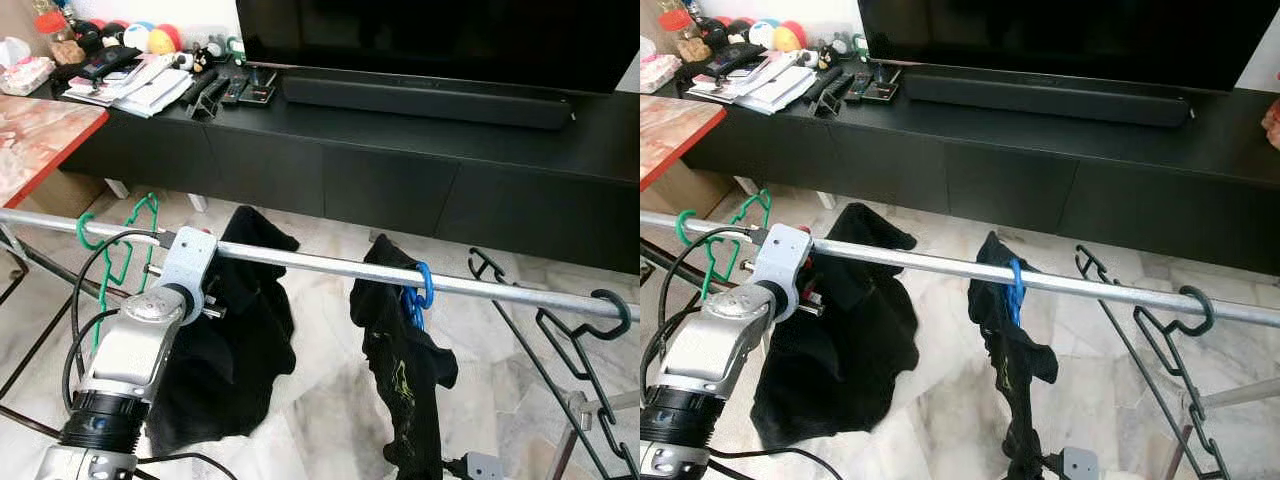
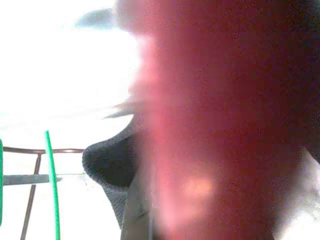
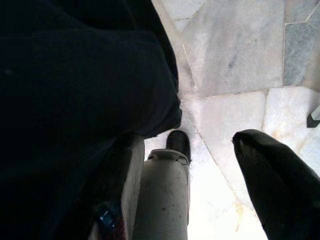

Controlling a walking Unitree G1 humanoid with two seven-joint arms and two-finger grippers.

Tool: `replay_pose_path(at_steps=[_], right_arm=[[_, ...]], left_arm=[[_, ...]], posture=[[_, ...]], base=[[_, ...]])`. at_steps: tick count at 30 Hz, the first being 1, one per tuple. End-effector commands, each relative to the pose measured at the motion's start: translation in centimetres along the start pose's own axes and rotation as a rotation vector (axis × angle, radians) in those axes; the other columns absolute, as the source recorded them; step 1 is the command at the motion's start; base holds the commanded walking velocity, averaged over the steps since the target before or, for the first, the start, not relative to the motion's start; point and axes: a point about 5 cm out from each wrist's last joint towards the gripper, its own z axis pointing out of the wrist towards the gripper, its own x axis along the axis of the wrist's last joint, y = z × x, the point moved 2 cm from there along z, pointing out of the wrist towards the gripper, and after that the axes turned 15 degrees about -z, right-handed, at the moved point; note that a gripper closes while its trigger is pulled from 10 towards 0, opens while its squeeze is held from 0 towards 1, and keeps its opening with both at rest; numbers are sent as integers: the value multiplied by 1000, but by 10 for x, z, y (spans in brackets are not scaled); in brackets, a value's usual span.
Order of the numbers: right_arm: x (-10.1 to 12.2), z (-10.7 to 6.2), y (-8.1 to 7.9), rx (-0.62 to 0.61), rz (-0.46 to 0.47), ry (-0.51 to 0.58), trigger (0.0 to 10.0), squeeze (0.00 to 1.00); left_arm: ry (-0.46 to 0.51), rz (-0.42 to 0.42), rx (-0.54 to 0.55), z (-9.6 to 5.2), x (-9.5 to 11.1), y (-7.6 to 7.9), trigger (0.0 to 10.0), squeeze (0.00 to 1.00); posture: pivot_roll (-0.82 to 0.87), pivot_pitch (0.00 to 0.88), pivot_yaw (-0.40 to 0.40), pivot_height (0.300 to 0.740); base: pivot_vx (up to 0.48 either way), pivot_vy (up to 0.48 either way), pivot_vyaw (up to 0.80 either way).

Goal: Hang hanger

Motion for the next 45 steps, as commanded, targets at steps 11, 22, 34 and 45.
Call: replay_pose_path(at_steps=[11, 22, 34, 45], right_arm=[[-11, -2, -1, -7, 10, -34, 10000, 0], [-11, -3, 0, -11, 6, -29, 10000, 0], [-11, -3, 2, -14, -1, -24, 10000, 0], [-12, -3, 2, -15, -1, -22, 10000, 0]], left_arm=[[130, -65, -263, -22, 13, 8, 0, 0], [170, 4, -394, -40, 17, -1, 0, 0], [124, 118, -566, -64, -3, 0, 0, 0], [240, 125, -587, -67, 13, -1, 0, 0]], posture=[[30, 213, 71, 740], [27, 213, 67, 740], [27, 210, 61, 740], [27, 208, 63, 740]], base=[[0, 0, 0], [0, 0, 0], [0, 0, 0], [0, 0, 0]])
